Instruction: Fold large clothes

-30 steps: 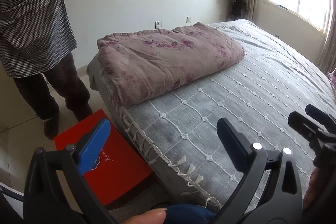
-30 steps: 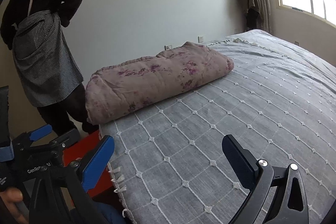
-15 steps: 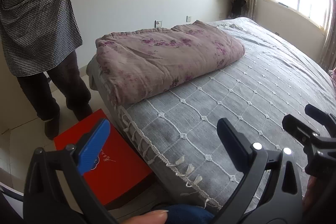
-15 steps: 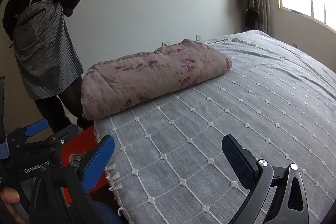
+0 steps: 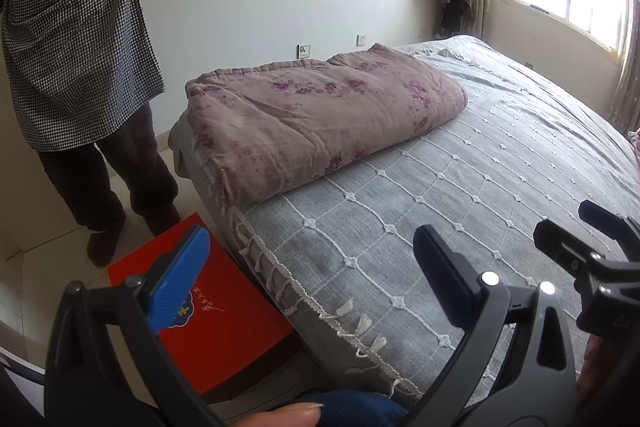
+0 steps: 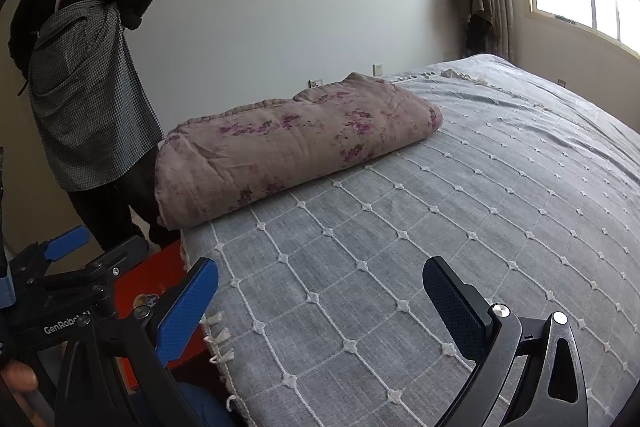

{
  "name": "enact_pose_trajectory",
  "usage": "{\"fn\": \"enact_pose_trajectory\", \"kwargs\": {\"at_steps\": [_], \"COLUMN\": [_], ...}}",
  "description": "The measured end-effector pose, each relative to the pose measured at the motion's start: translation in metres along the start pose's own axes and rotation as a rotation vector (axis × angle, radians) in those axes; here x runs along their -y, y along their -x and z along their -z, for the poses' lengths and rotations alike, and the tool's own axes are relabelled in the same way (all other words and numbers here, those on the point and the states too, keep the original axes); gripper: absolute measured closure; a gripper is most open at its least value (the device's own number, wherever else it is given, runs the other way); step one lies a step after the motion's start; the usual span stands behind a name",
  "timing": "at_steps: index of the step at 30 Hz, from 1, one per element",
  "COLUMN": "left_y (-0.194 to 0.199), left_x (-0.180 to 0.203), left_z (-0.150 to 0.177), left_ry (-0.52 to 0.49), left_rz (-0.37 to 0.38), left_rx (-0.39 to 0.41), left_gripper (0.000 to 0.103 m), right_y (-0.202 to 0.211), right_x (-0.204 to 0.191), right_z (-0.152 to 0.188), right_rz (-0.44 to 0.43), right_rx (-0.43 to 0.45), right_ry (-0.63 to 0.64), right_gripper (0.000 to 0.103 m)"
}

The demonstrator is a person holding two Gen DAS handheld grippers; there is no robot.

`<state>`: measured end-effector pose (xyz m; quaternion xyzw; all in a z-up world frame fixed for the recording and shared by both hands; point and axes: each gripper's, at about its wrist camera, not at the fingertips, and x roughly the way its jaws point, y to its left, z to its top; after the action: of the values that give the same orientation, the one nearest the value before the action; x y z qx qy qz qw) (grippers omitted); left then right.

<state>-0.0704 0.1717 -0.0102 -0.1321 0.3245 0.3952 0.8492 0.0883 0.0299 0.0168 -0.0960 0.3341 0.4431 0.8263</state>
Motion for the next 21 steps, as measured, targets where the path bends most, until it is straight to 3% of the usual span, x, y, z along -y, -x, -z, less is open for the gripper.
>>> {"fn": "enact_pose_trajectory", "kwargs": {"at_steps": [21], "left_y": [0.0037], "left_x": [0.0049], "left_z": [0.0007], "left_ry": [-0.015], "left_rz": [0.038], "left_rx": [0.010], "left_gripper": [0.002], "right_y": [-0.0022], "right_x": [0.0046], "right_z": [-0.0013], "right_rz": [0.005], "right_rx": [-0.001], "right_ry": [-0.025], "right_gripper": [0.000]}}
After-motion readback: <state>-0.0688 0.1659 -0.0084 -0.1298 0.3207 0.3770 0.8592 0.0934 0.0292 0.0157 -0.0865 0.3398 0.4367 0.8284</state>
